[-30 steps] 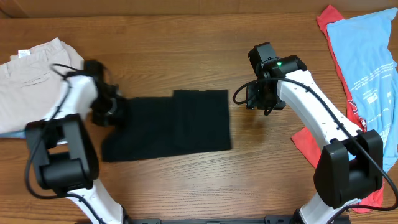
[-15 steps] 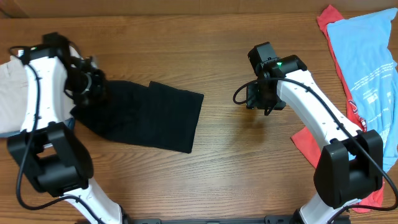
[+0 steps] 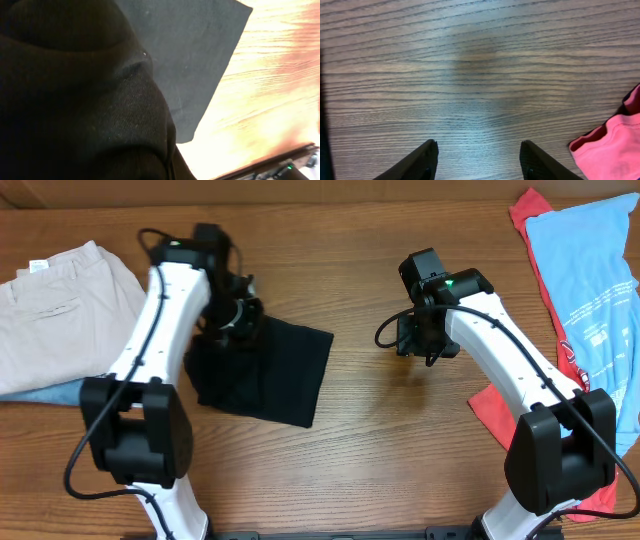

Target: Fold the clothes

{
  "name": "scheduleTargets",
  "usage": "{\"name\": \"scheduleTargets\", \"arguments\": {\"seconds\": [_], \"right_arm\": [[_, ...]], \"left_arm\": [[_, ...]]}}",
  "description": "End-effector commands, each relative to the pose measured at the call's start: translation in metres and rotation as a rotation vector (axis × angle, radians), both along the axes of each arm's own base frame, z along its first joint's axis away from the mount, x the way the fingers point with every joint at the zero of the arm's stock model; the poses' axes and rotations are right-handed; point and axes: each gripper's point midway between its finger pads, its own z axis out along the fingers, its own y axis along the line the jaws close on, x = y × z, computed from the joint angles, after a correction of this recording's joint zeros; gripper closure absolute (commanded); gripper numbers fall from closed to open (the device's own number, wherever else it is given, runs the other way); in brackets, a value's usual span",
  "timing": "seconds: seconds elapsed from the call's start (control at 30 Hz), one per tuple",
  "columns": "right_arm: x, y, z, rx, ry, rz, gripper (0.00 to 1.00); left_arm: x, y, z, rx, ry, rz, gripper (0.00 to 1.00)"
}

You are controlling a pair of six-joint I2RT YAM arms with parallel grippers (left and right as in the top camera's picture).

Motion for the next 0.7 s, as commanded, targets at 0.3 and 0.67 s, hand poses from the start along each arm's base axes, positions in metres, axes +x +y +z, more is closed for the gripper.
{"name": "scheduleTargets", "arguments": {"seconds": [0.3,0.67], "right_arm": [[0.0,0.015,0.013,0.09,-0.006,0.083,0.39],[-0.005,0.061,-0.01,0.301,-0.005,0.17,0.96]], "left_arm": [[0.002,-0.033,0.0,0.045,-0.037,-0.017,0.96],[0.003,-0.033,0.0,0.045,-0.041,-0.015,0.96]]}}
